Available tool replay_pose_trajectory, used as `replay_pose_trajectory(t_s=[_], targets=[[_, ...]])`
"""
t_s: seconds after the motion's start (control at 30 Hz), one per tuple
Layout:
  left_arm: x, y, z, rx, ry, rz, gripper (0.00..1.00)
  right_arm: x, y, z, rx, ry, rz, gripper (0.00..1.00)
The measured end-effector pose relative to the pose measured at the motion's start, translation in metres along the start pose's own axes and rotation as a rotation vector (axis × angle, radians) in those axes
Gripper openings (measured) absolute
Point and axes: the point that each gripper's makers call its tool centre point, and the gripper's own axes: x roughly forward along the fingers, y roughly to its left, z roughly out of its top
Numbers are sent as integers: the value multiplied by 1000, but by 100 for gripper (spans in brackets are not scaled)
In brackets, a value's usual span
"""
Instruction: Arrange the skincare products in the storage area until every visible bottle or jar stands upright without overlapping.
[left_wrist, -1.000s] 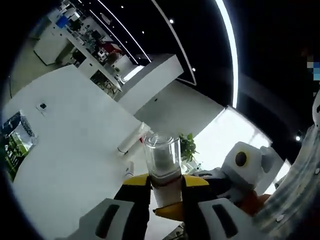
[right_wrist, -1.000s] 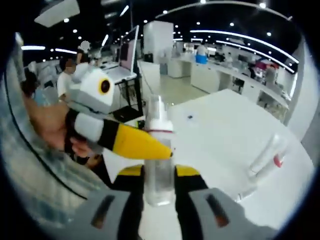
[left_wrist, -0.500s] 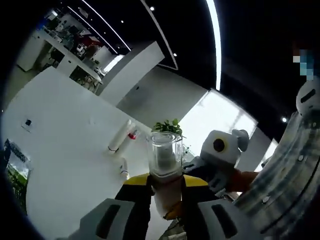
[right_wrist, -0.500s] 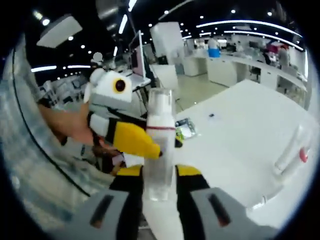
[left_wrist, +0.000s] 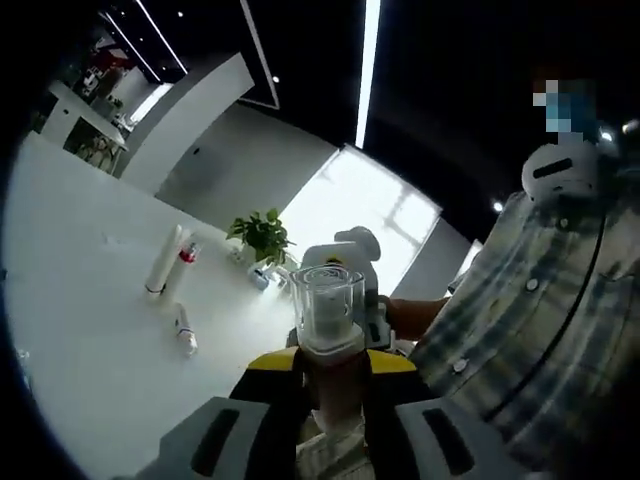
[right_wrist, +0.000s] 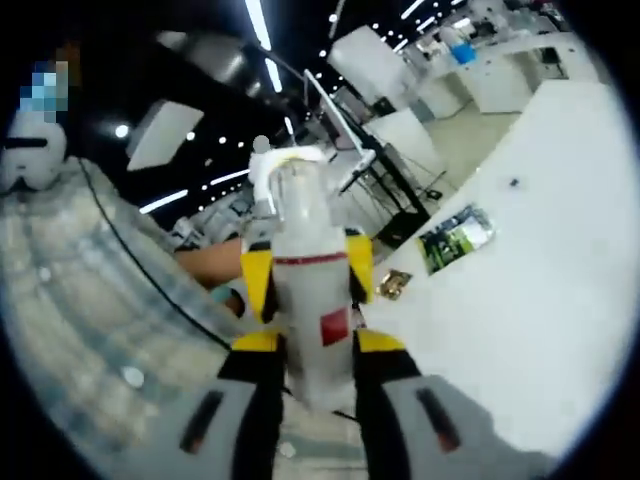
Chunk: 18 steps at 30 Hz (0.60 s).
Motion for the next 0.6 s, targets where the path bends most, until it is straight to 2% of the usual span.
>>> replay_pose_trajectory(t_s=[0.03,0.07,0.13,0.17,0.23,0.33,0.37,0.43,0.5,0.53,0.57,0.6], targets=[[-3,6,0,12,-3,31,23,-1,-9,2,6,-13,-57,24],[-6,15,1,-2,-13,80,23,-1,-13,4,14,-25,-81,23],[-9,20,4,-8,-34,115,23,-1,-17,8,-34,-43,-122,23],[-10,23,5,-14,-47,134,23,-1,-23,11,-43,-54,-174,23],[-11,25,6,-56,-76,158,23,0,-26,16,-74,-69,-215,23],[-15,40,8,-98,-127,260,25,-1,-37,24,-71,-101,-301,23],[-17,44,8,-95,-138,299,25,-1,-44,25,-95,-96,-356,23],[-18,49,7,-115,-162,350,27,1,-48,23,-140,-56,-400,23],[-17,47,5,-119,-178,348,24,6,-53,19,-172,-11,-458,23],[-16,47,5,-132,-192,351,23,10,-52,18,-178,0,-461,23],[-18,49,4,-123,-200,370,23,10,-54,19,-191,-1,-495,23],[-21,49,3,-124,-207,379,23,13,-52,17,-203,8,-492,23]])
